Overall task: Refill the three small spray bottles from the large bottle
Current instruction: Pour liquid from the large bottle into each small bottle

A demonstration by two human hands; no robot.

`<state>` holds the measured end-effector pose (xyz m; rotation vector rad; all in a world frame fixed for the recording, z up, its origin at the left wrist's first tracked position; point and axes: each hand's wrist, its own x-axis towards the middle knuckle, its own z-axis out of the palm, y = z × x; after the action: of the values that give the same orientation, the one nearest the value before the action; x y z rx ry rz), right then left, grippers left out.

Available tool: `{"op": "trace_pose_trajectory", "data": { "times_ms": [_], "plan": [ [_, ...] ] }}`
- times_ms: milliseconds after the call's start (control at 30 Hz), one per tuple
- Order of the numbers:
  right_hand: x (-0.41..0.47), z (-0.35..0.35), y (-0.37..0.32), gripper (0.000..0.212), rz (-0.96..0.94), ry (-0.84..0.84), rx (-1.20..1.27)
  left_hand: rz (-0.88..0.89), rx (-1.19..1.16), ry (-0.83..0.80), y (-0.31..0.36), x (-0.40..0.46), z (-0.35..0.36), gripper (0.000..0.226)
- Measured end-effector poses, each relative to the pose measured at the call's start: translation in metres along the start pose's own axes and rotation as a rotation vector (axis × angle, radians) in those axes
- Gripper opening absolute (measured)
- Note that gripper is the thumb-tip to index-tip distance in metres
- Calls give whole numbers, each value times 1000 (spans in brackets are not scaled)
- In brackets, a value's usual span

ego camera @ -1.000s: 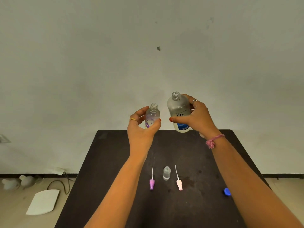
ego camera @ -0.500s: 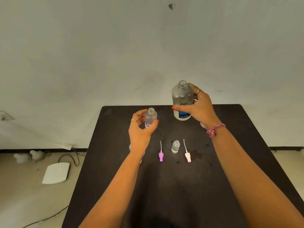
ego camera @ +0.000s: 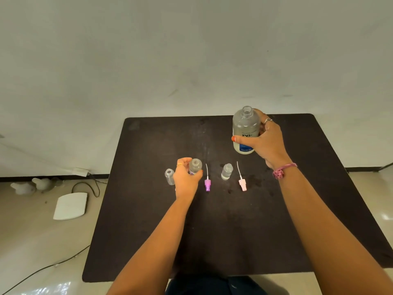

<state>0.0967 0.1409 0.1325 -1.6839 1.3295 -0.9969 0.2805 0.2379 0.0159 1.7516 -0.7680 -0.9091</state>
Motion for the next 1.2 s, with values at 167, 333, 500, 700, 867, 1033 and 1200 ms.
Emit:
{"op": "trace_pose_trajectory", "data": {
  "times_ms": [167, 333, 500, 700, 867, 1033, 1200],
  "plan": [
    [-5, 3, 17, 76, 44, 8, -4, -86, 55, 2, -26, 13, 7, 44],
    [-7, 5, 25, 72, 62, 14, 5, -131, 115, -23, -43, 20, 11, 45],
    [-6, 6, 32, 74, 78, 24, -25, -136, 144, -39, -45, 20, 11, 46],
    [-3, 8, 35, 74, 85, 32, -35, -123, 196, -82, -40, 19, 8, 58],
    [-1, 7, 36, 75, 89, 35, -24, 42, 295, -140, -37, 4, -16, 69],
    [1, 4, 36, 75, 84, 42, -27, 347, 561, -11, -34, -4, -58, 61],
    [-2, 6, 33, 73, 78, 45, -20, 153, 554, 2, -42, 16, -71, 76]
  ]
}}
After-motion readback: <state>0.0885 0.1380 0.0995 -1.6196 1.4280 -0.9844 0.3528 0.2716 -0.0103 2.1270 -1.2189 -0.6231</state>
